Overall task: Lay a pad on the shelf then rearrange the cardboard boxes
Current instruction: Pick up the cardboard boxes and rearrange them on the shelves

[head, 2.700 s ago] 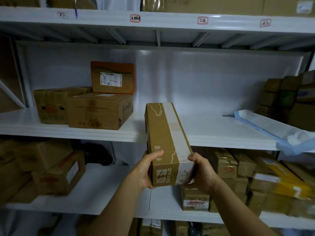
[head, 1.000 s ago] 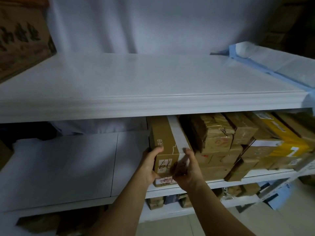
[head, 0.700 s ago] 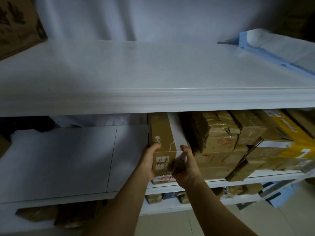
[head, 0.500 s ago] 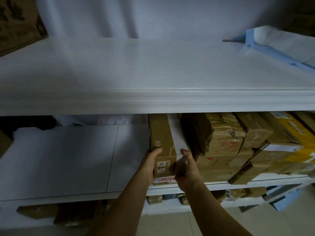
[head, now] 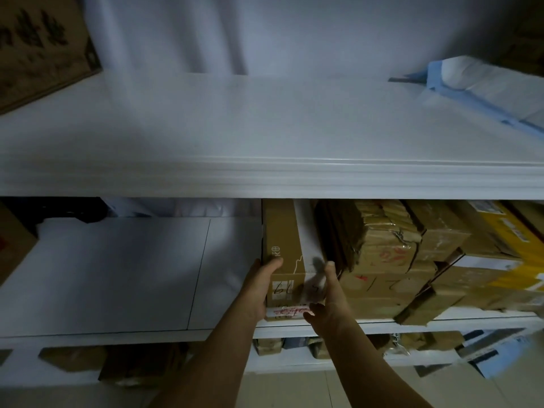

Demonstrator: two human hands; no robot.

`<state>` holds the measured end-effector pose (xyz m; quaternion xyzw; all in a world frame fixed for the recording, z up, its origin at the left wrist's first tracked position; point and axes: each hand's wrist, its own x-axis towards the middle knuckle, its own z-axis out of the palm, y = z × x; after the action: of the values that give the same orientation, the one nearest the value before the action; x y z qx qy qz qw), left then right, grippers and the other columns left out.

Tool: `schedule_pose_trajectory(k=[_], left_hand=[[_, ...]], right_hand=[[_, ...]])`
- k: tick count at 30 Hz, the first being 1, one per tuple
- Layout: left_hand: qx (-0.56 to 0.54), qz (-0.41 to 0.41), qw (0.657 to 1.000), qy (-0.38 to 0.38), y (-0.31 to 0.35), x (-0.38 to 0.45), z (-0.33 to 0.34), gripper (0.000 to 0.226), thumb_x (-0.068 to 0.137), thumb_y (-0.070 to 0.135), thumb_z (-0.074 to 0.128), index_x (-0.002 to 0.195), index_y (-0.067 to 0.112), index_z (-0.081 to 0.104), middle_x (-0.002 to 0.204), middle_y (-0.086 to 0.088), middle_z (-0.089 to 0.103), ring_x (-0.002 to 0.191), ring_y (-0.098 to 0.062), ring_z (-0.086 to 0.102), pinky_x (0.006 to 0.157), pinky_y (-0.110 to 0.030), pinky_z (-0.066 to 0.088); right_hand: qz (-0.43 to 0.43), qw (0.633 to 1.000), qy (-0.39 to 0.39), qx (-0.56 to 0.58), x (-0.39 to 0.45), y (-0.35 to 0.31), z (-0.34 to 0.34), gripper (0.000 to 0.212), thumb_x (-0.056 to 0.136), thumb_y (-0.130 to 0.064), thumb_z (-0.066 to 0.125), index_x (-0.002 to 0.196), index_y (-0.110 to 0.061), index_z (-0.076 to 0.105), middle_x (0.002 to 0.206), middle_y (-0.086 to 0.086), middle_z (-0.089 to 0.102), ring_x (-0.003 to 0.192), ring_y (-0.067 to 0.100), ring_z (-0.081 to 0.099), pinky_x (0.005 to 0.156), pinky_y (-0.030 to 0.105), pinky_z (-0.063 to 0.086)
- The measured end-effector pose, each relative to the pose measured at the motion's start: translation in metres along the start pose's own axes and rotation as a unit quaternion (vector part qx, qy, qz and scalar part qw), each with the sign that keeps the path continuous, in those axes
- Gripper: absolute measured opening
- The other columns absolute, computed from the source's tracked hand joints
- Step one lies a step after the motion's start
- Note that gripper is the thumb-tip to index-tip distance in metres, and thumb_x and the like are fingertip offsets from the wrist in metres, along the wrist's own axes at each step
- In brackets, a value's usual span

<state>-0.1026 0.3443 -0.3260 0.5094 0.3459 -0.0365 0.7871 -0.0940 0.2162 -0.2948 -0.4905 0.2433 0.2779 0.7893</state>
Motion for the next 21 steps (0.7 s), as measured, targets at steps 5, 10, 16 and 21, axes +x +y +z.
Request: schedule_pose_trajectory(k=[5, 10, 16, 21], left_hand=[[0.003, 0.005, 0.999, 0.038, 0.021, -0.039, -0.004, 0.02, 0.094, 0.029, 0.054, 0.089, 0.011, 0.062, 0.058, 0.006, 0.068, 0.073, -0.017, 0.056, 0.059, -0.024, 0.035], [0.017, 0.046, 0.985, 0.167, 0.039, -0.064, -0.042, 0.033, 0.091, 0.021, 0.06, 0.116, 0.0, 0.062, 0.118, -0.014, 0.062, 0.105, -0.029, 0.056, 0.088, -0.036, 0.046], [-0.035, 0.153, 0.947, 0.279, 0.08, -0.114, -0.112, 0.041, 0.093, 0.028, 0.056, 0.055, 0.018, 0.044, 0.064, -0.004, 0.047, 0.06, -0.016, 0.043, 0.071, -0.033, 0.043], [-0.08, 0.234, 0.917, 0.313, 0.127, -0.171, -0.173, 0.022, 0.094, 0.007, 0.054, 0.074, 0.01, 0.061, 0.077, -0.011, 0.055, 0.069, -0.024, 0.048, 0.066, -0.031, 0.04]], right_hand=[[-0.043, 0.993, 0.105, -0.012, -0.016, 0.005, 0.006, 0.045, 0.1, -0.031, 0.04, 0.131, 0.001, 0.047, 0.135, 0.028, 0.048, 0.11, 0.042, 0.053, 0.087, 0.049, 0.046], [-0.067, 0.988, 0.094, -0.105, -0.042, 0.015, 0.049, 0.031, 0.095, -0.031, 0.045, 0.08, -0.006, 0.056, 0.083, 0.016, 0.058, 0.073, 0.027, 0.055, 0.071, 0.038, 0.048], [-0.167, 0.972, -0.03, -0.164, -0.112, 0.013, 0.136, 0.035, 0.094, -0.024, 0.048, 0.071, -0.002, 0.062, 0.06, 0.009, 0.053, 0.055, 0.019, 0.045, 0.051, 0.026, 0.033], [-0.22, 0.946, -0.177, -0.159, -0.171, 0.017, 0.21, 0.037, 0.091, -0.02, 0.049, 0.058, -0.008, 0.058, 0.049, 0.005, 0.047, 0.047, 0.015, 0.039, 0.047, 0.025, 0.03]])
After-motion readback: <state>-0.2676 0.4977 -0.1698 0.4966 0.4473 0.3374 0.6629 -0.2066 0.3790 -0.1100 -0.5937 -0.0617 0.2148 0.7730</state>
